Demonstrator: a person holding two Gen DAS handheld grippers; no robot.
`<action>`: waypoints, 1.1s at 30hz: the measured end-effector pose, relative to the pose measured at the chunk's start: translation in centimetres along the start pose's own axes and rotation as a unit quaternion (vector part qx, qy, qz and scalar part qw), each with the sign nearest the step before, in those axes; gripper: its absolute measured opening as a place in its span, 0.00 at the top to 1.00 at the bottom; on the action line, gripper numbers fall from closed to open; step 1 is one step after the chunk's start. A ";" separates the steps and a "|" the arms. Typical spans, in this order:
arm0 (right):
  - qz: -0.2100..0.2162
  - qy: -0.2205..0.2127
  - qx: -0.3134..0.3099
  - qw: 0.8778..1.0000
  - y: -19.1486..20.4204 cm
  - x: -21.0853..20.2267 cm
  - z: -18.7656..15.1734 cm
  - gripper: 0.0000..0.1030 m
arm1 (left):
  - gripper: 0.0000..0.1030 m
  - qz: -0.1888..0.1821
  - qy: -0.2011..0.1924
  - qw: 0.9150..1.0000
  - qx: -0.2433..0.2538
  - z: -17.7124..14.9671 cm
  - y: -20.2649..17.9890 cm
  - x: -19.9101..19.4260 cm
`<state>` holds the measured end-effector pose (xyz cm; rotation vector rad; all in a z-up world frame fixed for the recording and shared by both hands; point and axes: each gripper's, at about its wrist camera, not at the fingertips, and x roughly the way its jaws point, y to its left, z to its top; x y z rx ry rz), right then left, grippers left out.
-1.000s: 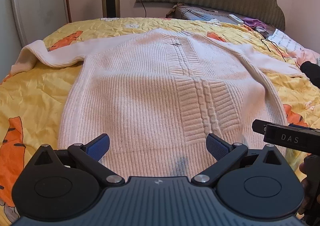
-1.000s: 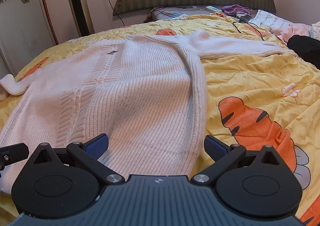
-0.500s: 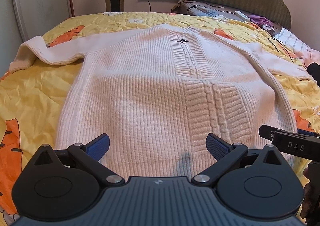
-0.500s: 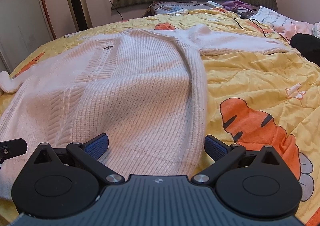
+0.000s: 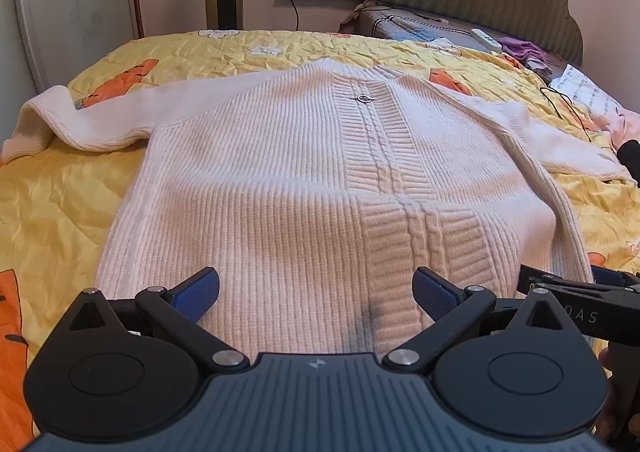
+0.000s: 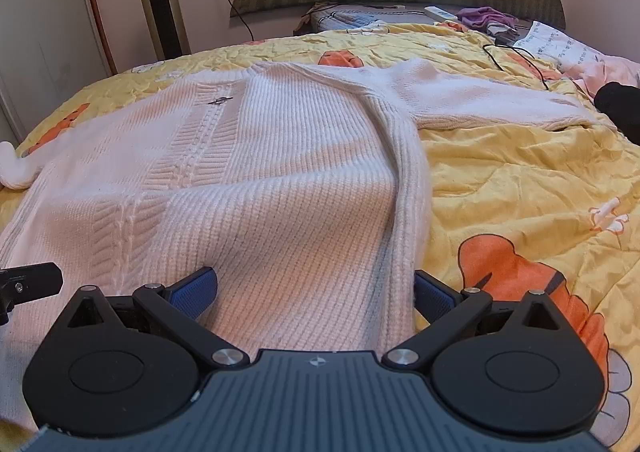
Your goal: Fold small clothes
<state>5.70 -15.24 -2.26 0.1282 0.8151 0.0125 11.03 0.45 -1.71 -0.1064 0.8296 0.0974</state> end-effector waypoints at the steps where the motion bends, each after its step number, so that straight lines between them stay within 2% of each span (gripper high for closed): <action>1: -0.001 -0.001 -0.003 1.000 0.1 0.2 0.2 0.00 | 0.00 0.000 -0.001 1.000 0.002 0.4 -0.1 0.3; 6: -0.006 -0.006 -0.027 1.000 0.4 1.1 1.7 0.00 | 0.00 0.001 -0.009 1.000 0.010 2.1 -0.7 1.4; 12: -0.002 -0.032 -0.025 0.999 -0.2 1.2 4.2 0.00 | 0.00 -0.005 -0.026 1.000 0.011 3.7 -1.2 1.6; 18: 0.000 -0.040 -0.014 0.999 -0.8 1.8 5.8 0.00 | 0.00 -0.015 -0.023 1.000 0.008 4.8 -1.8 2.4; 23: 0.001 -0.031 -0.020 0.999 -0.8 2.9 6.3 0.00 | 0.00 -0.025 -0.020 0.999 -0.002 6.1 -1.6 3.2; 33: 0.012 -0.024 -0.021 0.999 -1.1 4.9 8.1 0.00 | 0.00 -0.016 -0.034 0.999 -0.010 8.7 -1.5 4.4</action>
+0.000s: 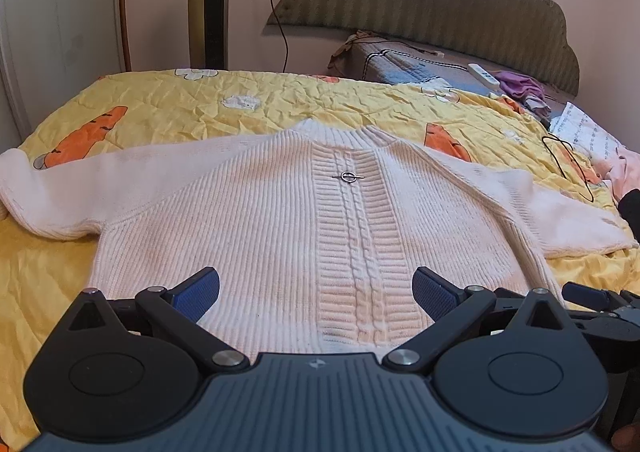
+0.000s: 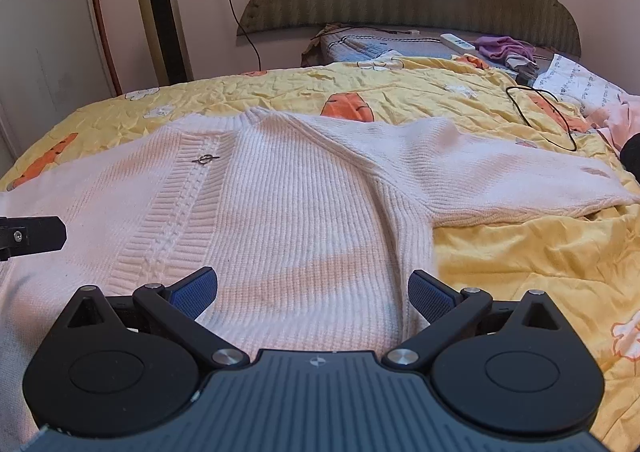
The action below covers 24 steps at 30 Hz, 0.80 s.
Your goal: Fold small clothes
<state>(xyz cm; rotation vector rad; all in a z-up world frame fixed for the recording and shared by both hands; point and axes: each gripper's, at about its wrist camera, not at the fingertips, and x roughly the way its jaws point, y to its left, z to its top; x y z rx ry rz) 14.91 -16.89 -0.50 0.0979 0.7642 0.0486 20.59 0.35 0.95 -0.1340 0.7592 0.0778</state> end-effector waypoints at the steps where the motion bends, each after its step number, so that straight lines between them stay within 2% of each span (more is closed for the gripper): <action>1: 0.002 0.000 0.000 1.000 -0.1 0.3 0.2 0.00 | 0.00 0.002 0.001 1.000 0.001 0.1 -0.1 0.3; 12: -0.012 0.029 -0.027 0.999 -2.6 5.2 4.7 0.00 | 0.00 0.000 0.024 1.000 0.005 0.1 -1.2 2.5; 15: -0.019 0.020 -0.033 0.999 -3.5 5.2 4.7 0.00 | 0.00 0.002 0.033 0.999 0.003 -0.1 -1.2 3.2; 17: -0.001 -0.001 -0.020 1.000 -5.1 4.6 4.8 0.00 | 0.00 0.002 0.037 0.999 0.002 -0.2 -1.2 3.6; 19: 0.022 -0.025 0.022 0.999 -8.4 3.9 4.9 0.01 | 0.00 0.003 0.040 0.999 0.003 -0.3 -1.2 4.0; 21: 0.039 -0.036 0.102 0.993 -13.4 3.9 4.8 0.01 | 0.00 0.003 0.045 0.999 0.003 -0.5 -1.2 4.4; 22: 0.046 -0.039 0.154 0.986 -16.3 3.9 4.6 0.03 | 0.00 0.004 0.048 0.999 0.002 -0.5 -1.2 4.7; 23: 0.049 -0.042 0.205 0.977 -19.2 4.0 4.2 0.10 | 0.00 0.005 0.052 0.999 0.000 -0.6 -1.2 4.9; 24: 0.047 -0.046 0.259 0.964 -22.2 4.1 3.7 0.14 | 0.00 0.005 0.055 0.998 -0.002 -0.6 -1.2 5.2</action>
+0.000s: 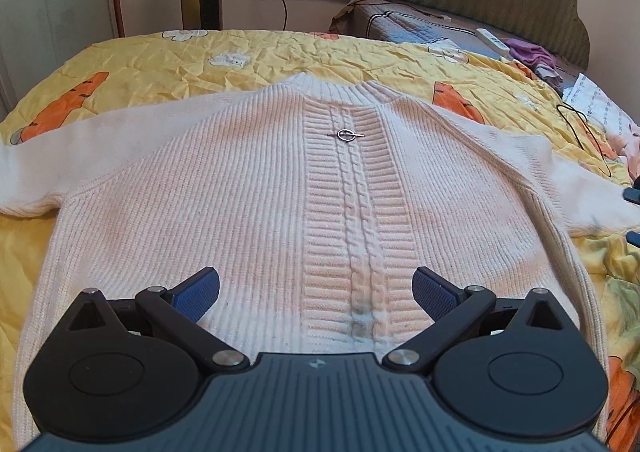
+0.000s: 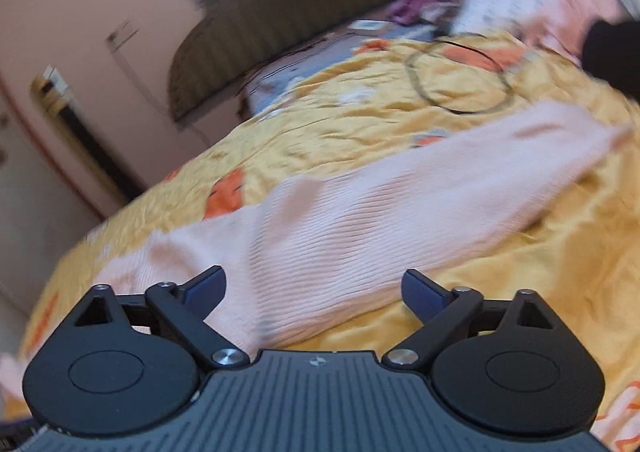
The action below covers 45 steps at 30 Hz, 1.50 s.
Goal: Fold small clothes
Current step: 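Grasp the sweater sleeve cuff with the right tool and lift it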
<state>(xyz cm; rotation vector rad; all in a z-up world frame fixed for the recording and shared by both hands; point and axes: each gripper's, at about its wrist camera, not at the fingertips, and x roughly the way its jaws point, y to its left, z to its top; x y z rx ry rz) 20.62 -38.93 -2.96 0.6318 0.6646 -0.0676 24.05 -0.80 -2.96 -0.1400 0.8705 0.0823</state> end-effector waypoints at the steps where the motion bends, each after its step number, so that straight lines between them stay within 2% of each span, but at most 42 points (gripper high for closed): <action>1: -0.006 -0.009 0.052 0.999 -2.9 -0.3 1.0 0.21 | 0.00 -0.001 0.003 1.000 -0.003 -0.1 0.0 0.2; 2: -0.015 -0.022 0.097 0.995 -5.5 -0.8 1.7 0.26 | 0.00 -0.002 0.005 1.000 -0.005 -0.1 0.0 0.4; 4: -0.032 -0.053 0.140 0.988 -9.2 -1.9 2.9 0.27 | 0.00 -0.005 0.009 1.000 -0.007 -0.1 -0.1 0.8; 5: -0.035 -0.072 0.160 0.984 -10.9 -2.5 3.4 0.31 | 0.00 -0.008 0.010 1.000 -0.008 -0.1 -0.1 0.9; 7: -0.017 -0.097 0.208 0.973 -14.0 -3.2 4.4 0.34 | 0.00 -0.016 0.014 1.000 -0.015 0.0 -0.2 1.2; 9: 0.003 -0.104 0.264 0.959 -17.0 -3.1 5.1 0.45 | 0.00 -0.029 0.016 0.999 -0.026 0.1 -0.2 1.4; 12: -0.003 -0.099 0.318 0.943 -19.9 -2.1 5.8 0.51 | 0.00 -0.034 0.015 0.999 -0.028 0.2 -0.4 1.6; 14: 0.000 -0.095 0.324 0.941 -20.9 -1.2 6.0 0.54 | 0.00 -0.033 0.017 0.999 -0.026 0.3 -0.6 1.7; 17: -0.026 -0.092 0.326 0.940 -21.6 0.0 6.4 0.63 | 0.00 -0.029 0.019 0.999 -0.025 0.4 -0.7 2.0; 22: -0.038 -0.091 0.344 0.934 -23.4 1.6 7.2 0.67 | 0.00 -0.030 0.028 0.999 -0.035 0.8 -0.5 2.7; 25: -0.036 -0.091 0.373 0.923 -24.5 2.2 7.0 0.66 | 0.00 -0.054 0.025 0.997 -0.044 1.1 -0.4 2.7; 27: -0.032 -0.098 0.365 0.925 -24.3 2.2 6.9 0.68 | 0.00 -0.084 0.022 0.995 -0.050 1.5 -0.4 2.7; 29: -0.032 -0.117 0.346 0.931 -23.6 2.0 7.0 0.84 | 0.00 -0.118 0.015 0.991 -0.061 1.8 -0.1 2.7; 30: -0.028 -0.130 0.336 0.932 -23.1 1.7 7.0 0.84 | 0.00 -0.134 0.012 0.988 -0.073 2.0 0.0 2.7; 32: -0.023 -0.163 0.308 0.937 -21.3 0.8 7.2 0.85 | 0.00 -0.177 0.005 0.979 -0.101 2.4 0.7 2.7; 33: -0.007 -0.175 0.290 0.941 -20.1 0.4 7.3 0.85 | 0.00 -0.203 -0.001 0.972 -0.118 2.7 1.1 2.9; 36: 0.053 -0.168 0.226 0.958 -14.6 0.2 7.4 0.85 | 0.00 -0.268 -0.008 0.947 -0.175 3.9 2.1 4.3; 38: 0.107 -0.147 0.183 0.966 -9.9 0.7 6.8 0.85 | 0.00 -0.302 0.002 0.929 -0.213 4.8 2.6 5.6; 40: 0.173 -0.114 0.153 0.966 -4.9 1.6 5.3 0.85 | 0.00 -0.340 0.011 0.907 -0.248 5.4 3.0 7.0; 42: 0.234 -0.073 0.128 0.961 -0.2 2.8 3.4 0.85 | 0.00 -0.387 0.027 0.875 -0.288 5.5 3.4 8.7; 45: 0.274 -0.005 0.064 0.960 6.6 4.7 0.0 0.85 | 0.00 -0.408 0.050 0.847 -0.337 5.0 3.5 10.7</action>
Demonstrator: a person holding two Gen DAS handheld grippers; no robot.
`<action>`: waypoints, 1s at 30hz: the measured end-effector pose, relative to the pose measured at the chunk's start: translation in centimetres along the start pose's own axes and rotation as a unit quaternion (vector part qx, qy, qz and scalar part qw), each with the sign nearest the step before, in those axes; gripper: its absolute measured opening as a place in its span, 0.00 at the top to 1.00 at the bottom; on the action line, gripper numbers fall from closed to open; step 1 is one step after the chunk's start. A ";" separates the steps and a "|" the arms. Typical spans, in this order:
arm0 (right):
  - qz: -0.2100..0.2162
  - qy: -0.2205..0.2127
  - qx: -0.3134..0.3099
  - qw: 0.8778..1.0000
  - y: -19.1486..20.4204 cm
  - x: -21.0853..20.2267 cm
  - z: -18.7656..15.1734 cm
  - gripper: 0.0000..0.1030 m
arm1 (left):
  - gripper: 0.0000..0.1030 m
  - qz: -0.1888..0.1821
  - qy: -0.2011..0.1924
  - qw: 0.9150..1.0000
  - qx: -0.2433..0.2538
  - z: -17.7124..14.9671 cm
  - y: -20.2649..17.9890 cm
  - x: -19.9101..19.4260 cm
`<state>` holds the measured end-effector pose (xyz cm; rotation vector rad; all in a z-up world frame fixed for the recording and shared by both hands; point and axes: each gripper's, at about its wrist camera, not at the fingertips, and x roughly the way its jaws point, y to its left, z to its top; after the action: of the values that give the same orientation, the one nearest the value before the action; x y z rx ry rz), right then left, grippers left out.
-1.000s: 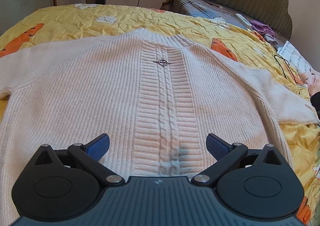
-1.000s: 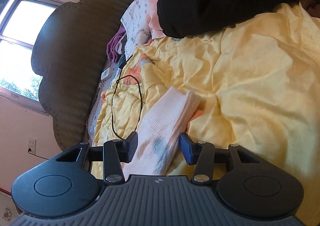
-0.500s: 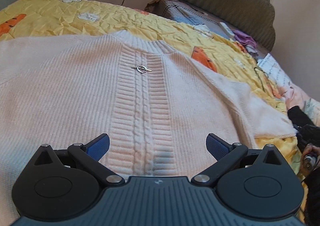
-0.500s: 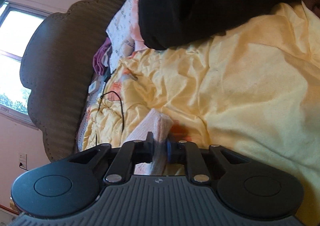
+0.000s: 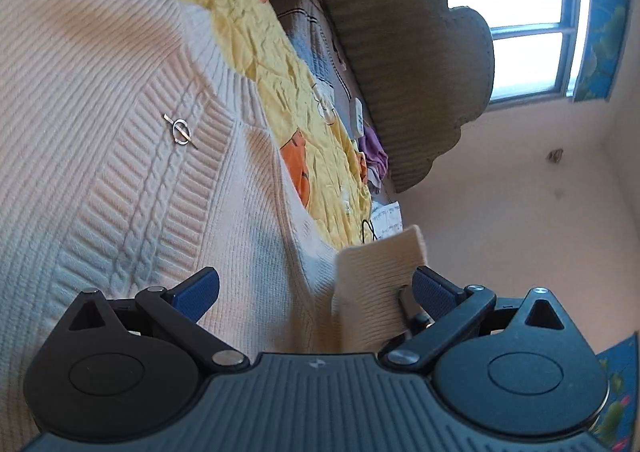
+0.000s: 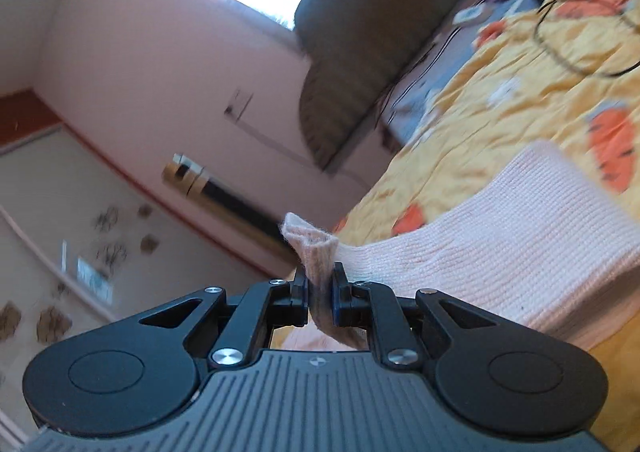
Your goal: Fold small clothes
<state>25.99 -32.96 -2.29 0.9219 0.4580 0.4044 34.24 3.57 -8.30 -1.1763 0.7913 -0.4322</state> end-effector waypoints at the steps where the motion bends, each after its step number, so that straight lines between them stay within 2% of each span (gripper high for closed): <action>1: 0.006 0.025 -0.006 1.000 1.0 1.4 -1.6 0.85 | 0.00 -0.006 0.002 1.000 -0.011 0.0 0.4 0.4; 3: 0.013 0.066 -0.005 0.998 1.8 3.5 -4.1 0.85 | 0.00 -0.002 0.005 1.000 -0.014 -0.2 0.9 1.1; 5: 0.006 0.101 -0.015 0.995 2.5 4.7 -6.3 0.85 | 0.00 0.028 0.008 1.000 -0.008 -0.4 1.1 1.9; 7: -0.007 0.128 -0.030 0.991 3.4 4.9 -8.2 0.85 | 0.00 0.038 0.016 0.999 0.000 -0.4 1.3 2.7; 10: -0.016 0.141 -0.035 0.989 3.8 4.8 -9.1 0.85 | 0.00 0.052 0.022 0.998 0.020 -0.5 0.7 3.4; 11: -0.014 0.143 -0.033 0.989 3.8 4.7 -9.1 0.80 | 0.00 0.054 0.024 0.998 0.022 -0.4 0.6 3.6; 12: -0.015 0.146 -0.035 0.989 3.9 4.6 -9.0 0.70 | 0.00 0.057 0.028 0.998 0.024 -0.4 0.6 4.0; 13: -0.026 0.155 -0.042 0.987 4.0 4.6 -9.0 0.57 | 0.00 0.060 0.031 0.997 0.025 -0.3 0.5 4.1; 14: -0.036 0.160 -0.046 0.985 4.3 4.5 -8.9 0.37 | 0.00 0.061 0.032 0.997 0.029 -0.3 0.6 4.2; 15: -0.033 0.155 -0.050 0.986 4.2 3.7 -9.1 0.32 | 0.00 0.063 0.033 0.997 0.034 -0.3 0.5 4.1; 18: 0.004 0.137 -0.021 0.990 3.1 1.8 -8.9 0.33 | 0.00 0.077 0.033 0.995 0.055 -0.7 0.1 4.4; 20: 0.010 0.117 0.001 0.993 2.6 0.2 -8.5 0.33 | 0.05 0.094 0.028 0.993 0.071 -1.0 -0.3 4.5; 21: 0.006 0.107 0.007 0.994 2.4 -0.7 -8.3 0.33 | 0.17 0.114 0.024 0.990 0.080 -1.2 -0.6 4.7; 22: 0.002 0.097 0.012 0.995 2.2 -1.3 -8.0 0.33 | 0.37 0.135 0.024 0.987 0.089 -1.3 -0.9 4.8; 23: 0.000 0.090 0.019 0.996 1.9 -2.0 -7.8 0.33 | 0.49 0.153 0.024 0.983 0.101 -1.4 -1.1 4.9; 25: -0.004 0.076 0.031 0.997 1.3 -3.2 -7.5 0.32 | 0.93 0.185 0.045 0.973 0.127 -1.5 -1.2 5.4; 26: -0.007 0.071 0.035 0.997 1.0 -3.8 -7.4 0.32 | 0.94 0.207 0.051 0.968 0.133 -1.6 -1.1 5.6; 30: -0.030 0.049 0.070 0.996 -0.9 -5.0 -7.0 0.31 | 0.95 0.212 0.052 0.963 0.159 -1.5 -2.5 5.6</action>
<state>18.18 -31.42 -5.64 1.0236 0.6095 0.3669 37.03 -2.09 -8.00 -0.6650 0.9969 -0.2529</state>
